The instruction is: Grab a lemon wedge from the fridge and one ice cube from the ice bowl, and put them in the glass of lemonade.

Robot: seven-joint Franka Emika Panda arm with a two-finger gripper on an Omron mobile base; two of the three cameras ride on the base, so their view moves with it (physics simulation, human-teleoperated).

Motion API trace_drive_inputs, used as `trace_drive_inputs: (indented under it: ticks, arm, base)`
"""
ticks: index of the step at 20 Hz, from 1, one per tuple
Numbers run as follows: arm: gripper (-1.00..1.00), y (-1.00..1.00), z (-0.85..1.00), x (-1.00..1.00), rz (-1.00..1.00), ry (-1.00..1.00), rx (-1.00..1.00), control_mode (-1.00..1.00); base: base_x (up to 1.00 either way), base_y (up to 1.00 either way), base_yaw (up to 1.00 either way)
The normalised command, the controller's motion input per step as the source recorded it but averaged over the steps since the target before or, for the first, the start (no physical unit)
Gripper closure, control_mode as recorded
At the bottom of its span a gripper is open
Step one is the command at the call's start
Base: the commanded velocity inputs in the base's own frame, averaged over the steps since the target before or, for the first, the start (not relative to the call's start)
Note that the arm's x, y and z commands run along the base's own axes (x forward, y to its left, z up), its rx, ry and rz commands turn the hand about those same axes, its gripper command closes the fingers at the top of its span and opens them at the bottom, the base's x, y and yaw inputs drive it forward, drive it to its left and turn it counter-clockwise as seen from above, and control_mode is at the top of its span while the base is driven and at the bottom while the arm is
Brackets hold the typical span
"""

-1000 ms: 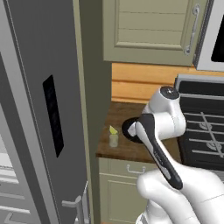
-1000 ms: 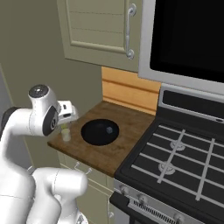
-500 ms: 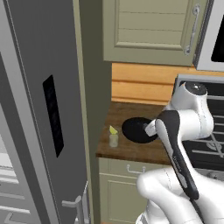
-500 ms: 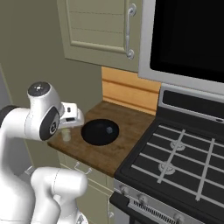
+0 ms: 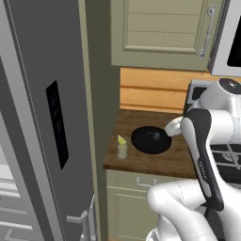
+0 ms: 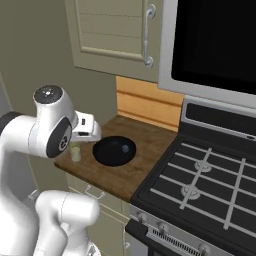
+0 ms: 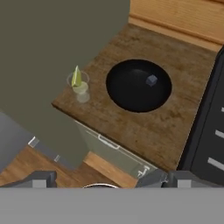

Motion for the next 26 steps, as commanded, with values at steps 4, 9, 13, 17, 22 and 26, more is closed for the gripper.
trace_drive_inputs:
  ticks: [4, 9, 13, 17, 22, 26]
  arm:
    - [-1.00, 0.08, 0.39, 0.00, -0.06, 0.00, 0.01, -1.00]
    - [-1.00, 0.16, 0.21, -0.21, -0.11, -0.08, 0.00, -1.00]
    - [-1.00, 0.00, 0.05, -0.57, -0.05, 0.00, 0.00, -1.00]
    - [-1.00, -0.24, 0.00, -0.26, -0.13, 0.00, 0.00, -1.00]
    - [-1.00, -0.26, 0.00, 0.00, -0.15, 0.03, 0.00, -1.00]
    - [-1.00, -0.24, 0.00, -0.01, -0.10, 0.06, 0.00, -1.00]
  base:
    - [0.00, 0.00, 0.00]
    - [0.00, 0.00, 0.00]
    - [0.00, 0.00, 0.00]
    - [0.00, 0.00, 0.00]
    - [0.00, 0.00, 0.00]
    - [0.00, 0.00, 0.00]
